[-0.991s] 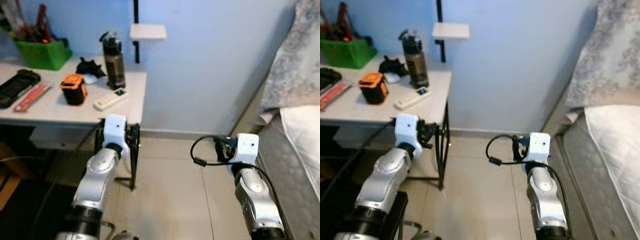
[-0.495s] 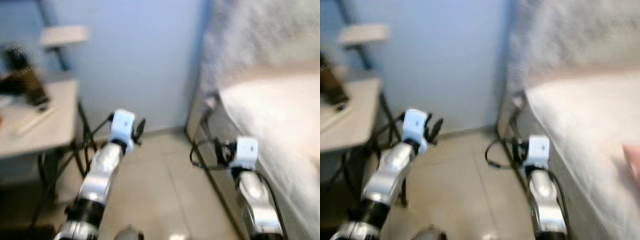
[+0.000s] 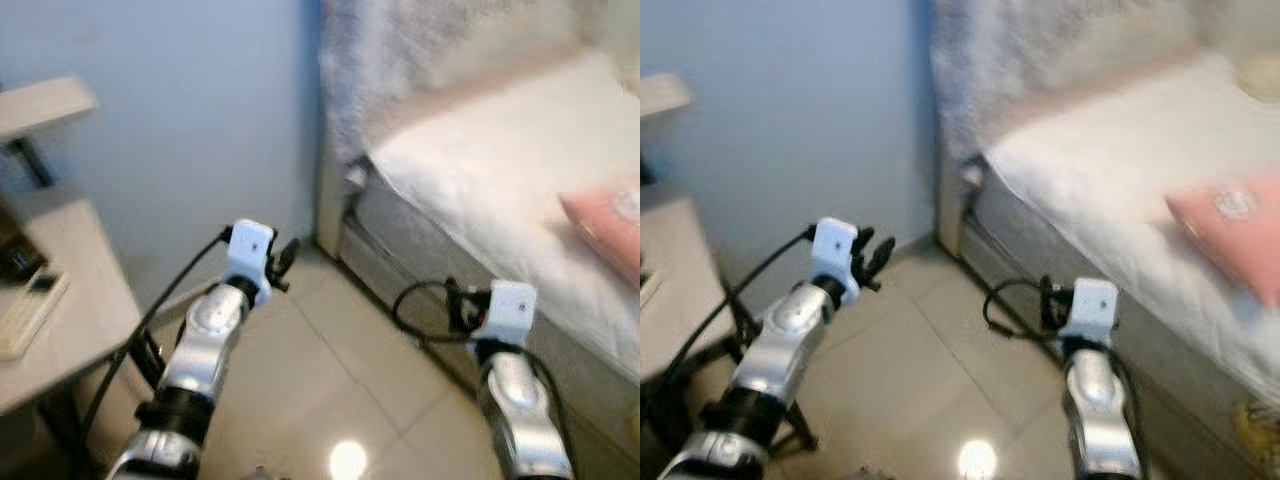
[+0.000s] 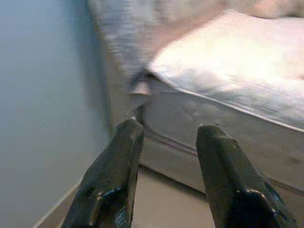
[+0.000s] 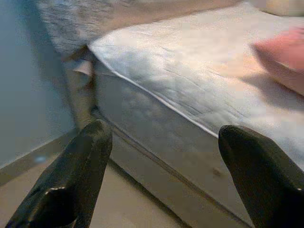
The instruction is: Clean up the room
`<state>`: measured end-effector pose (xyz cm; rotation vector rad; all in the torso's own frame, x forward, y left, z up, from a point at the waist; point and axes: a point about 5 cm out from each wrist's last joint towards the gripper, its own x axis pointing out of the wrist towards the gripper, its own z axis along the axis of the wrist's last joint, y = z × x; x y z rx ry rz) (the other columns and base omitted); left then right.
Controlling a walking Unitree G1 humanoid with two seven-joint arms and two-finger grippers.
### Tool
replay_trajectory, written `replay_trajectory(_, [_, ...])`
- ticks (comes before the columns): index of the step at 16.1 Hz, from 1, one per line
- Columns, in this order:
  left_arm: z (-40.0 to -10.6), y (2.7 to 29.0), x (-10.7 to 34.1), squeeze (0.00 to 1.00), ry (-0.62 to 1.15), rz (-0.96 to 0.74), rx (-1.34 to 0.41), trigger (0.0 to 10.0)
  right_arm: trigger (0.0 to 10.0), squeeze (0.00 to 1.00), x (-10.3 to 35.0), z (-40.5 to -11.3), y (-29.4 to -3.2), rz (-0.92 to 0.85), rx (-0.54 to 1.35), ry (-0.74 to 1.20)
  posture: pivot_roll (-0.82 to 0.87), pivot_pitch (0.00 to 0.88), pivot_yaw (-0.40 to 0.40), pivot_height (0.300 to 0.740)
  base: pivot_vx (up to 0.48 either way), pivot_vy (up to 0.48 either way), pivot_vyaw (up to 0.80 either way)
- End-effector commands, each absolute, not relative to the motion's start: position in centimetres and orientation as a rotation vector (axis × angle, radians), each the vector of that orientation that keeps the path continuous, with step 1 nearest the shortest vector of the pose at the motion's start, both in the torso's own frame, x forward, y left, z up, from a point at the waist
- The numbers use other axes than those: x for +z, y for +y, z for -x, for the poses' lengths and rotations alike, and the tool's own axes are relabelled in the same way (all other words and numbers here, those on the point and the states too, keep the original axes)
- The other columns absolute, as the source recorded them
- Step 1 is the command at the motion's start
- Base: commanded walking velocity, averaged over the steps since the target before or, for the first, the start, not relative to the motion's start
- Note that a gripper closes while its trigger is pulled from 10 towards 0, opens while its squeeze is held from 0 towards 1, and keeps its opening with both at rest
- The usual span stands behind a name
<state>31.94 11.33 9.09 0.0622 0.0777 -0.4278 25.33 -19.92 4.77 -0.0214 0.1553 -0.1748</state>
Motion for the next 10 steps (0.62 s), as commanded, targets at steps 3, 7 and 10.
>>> replay_trajectory(3, [-32.3,10.3,10.2,0.00,0.002,-0.061,-0.449,10.0,10.0,0.00,6.1,-25.8,-20.7,0.013,-0.224,0.082,0.07,0.000,-0.013,0.727,0.376,-0.289,-0.66])
replay_trajectory(7, [-32.5,10.2,11.5,0.00,-0.072,-0.016,-0.446,10.0,10.0,0.00,7.6,-25.8,-21.4,0.064,-0.249,-0.005,0.09,0.000,-0.029,0.727,0.435,-0.061,-0.66])
replay_trajectory(10, [-32.2,9.5,11.5,0.00,-0.066,-0.004,-0.492,10.0,10.0,0.00,6.7,-25.6,-21.4,0.055,-0.248,0.044,0.10,0.000,-0.040,0.727,0.461,0.000,-0.65])
